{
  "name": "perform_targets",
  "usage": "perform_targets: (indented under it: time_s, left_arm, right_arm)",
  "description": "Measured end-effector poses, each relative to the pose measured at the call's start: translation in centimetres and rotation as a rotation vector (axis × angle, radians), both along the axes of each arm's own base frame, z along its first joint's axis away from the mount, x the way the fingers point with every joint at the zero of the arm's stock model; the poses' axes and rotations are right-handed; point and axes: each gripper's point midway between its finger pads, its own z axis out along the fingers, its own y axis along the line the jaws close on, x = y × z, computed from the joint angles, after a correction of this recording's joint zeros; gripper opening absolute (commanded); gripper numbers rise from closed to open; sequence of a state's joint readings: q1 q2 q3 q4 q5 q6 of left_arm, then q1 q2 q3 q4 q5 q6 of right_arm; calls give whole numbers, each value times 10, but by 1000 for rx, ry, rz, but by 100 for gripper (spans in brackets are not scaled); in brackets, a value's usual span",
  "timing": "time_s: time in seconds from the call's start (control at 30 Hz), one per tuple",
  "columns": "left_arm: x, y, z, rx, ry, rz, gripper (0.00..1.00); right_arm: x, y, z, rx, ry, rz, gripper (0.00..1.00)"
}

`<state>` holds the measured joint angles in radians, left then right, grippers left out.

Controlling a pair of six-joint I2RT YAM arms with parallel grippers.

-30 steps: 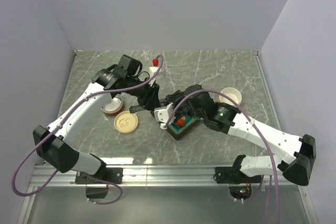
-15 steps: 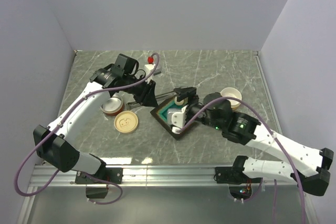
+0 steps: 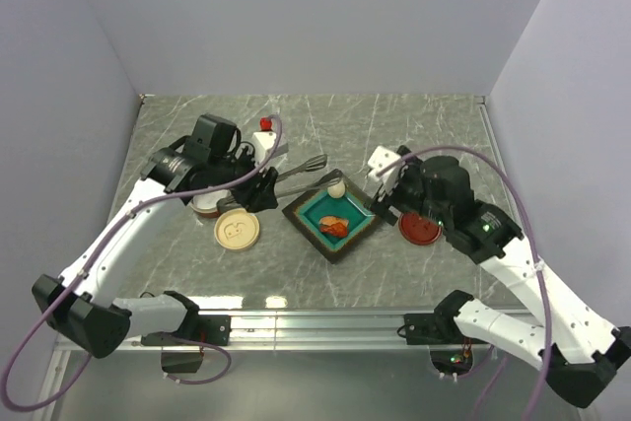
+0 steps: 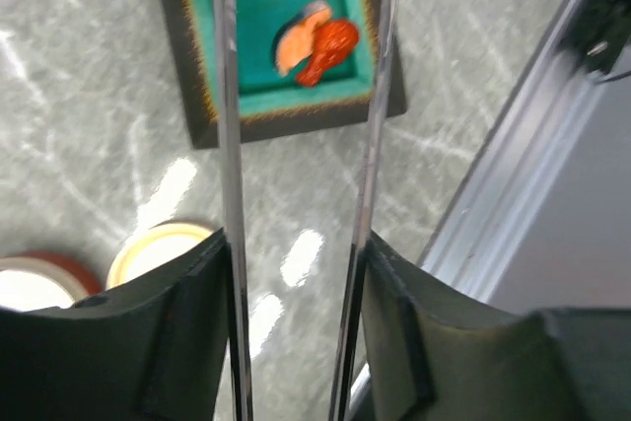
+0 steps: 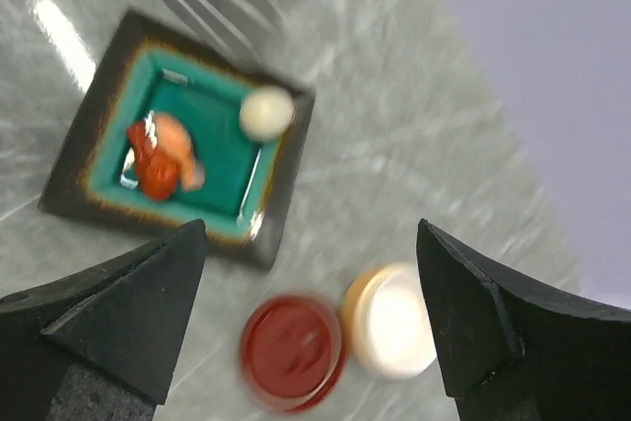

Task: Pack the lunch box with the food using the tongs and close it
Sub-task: Pick up the food using the clamp

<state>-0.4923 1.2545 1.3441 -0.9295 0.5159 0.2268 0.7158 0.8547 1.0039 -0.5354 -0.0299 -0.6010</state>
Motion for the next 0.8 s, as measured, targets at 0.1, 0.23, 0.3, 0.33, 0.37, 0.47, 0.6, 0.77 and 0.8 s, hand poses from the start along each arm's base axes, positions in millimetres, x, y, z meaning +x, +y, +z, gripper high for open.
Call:
perform_targets:
  time_s: [0.1,0.23,0.3,0.33,0.37,0.47,0.6,0.77,0.8]
  left_arm:
    - [-5,10,-2,30,-38,1,57]
    - [-5,18,-13,73,-43,8,62]
    - [-3,21,-21,97,-40,20,64]
    - [-3,22,-26,112,-33,26,66]
    - [-1,23,-30,125,-31,32,66]
    - [5,21,-40,154,-25,49,66]
    - [14,14,-53,187,-14,88,66]
    - [27,-1,-70,195,33,142,65]
    - [28,-4,-75,200,42,151,64]
  right_arm:
    - [9,-19,-18,34,143,-113,93]
    - [16,-35,-37,142,343,-241,94]
    - [21,-43,-44,205,431,-304,94]
    - [23,-47,-46,233,465,-331,94]
    - [27,-52,-47,274,505,-369,94]
    - [38,-70,-51,379,594,-471,94]
    - [43,-83,-51,488,659,-555,94]
    - [44,-90,-45,589,697,-605,95]
    - [45,-93,-44,607,701,-618,95]
